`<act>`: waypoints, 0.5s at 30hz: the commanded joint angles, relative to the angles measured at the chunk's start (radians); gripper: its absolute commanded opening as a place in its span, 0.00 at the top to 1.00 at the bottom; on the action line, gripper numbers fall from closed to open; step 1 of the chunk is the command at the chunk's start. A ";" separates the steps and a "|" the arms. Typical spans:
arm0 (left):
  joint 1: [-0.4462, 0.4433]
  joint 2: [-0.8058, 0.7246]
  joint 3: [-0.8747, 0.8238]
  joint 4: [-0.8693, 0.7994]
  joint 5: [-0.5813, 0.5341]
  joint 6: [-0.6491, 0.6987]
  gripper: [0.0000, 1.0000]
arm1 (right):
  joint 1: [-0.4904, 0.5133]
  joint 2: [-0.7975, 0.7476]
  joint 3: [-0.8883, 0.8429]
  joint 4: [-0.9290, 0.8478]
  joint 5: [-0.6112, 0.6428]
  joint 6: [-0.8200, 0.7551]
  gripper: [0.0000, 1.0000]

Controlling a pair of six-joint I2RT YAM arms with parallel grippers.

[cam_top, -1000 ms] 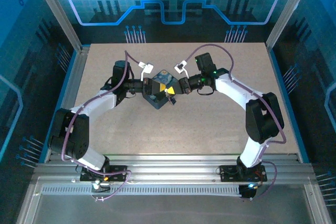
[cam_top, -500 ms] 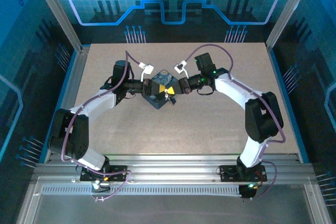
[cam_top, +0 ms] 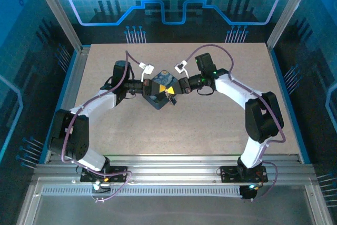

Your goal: Unlock the padlock with the key

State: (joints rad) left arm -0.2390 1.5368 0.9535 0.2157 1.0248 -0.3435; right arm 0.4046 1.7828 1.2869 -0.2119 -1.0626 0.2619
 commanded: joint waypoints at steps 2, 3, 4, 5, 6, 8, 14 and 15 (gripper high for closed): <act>-0.002 0.012 -0.018 0.186 -0.014 -0.135 1.00 | -0.043 -0.022 -0.106 0.332 -0.030 0.226 0.65; -0.002 0.011 -0.024 0.201 -0.018 -0.141 1.00 | -0.049 -0.021 -0.143 0.461 -0.027 0.321 0.62; -0.002 0.011 -0.025 0.203 -0.022 -0.140 1.00 | -0.053 -0.015 -0.173 0.605 -0.021 0.423 0.61; -0.002 0.011 -0.026 0.201 -0.025 -0.136 1.00 | -0.053 -0.004 -0.190 0.693 -0.017 0.492 0.60; -0.002 0.012 -0.026 0.196 -0.028 -0.130 1.00 | -0.052 0.006 -0.197 0.737 -0.010 0.536 0.60; 0.000 0.013 -0.025 0.189 -0.032 -0.124 1.00 | -0.045 0.028 -0.206 0.825 -0.004 0.610 0.61; 0.006 0.019 -0.019 0.179 -0.037 -0.118 1.00 | -0.017 0.029 -0.205 0.859 -0.003 0.632 0.59; 0.007 0.017 -0.020 0.178 -0.037 -0.118 1.00 | -0.015 0.026 -0.205 0.859 -0.005 0.632 0.59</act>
State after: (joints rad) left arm -0.2382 1.5425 0.9394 0.3733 0.9936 -0.4507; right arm 0.3714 1.8088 1.0859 0.5526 -1.0592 0.8440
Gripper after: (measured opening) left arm 0.058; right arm 0.410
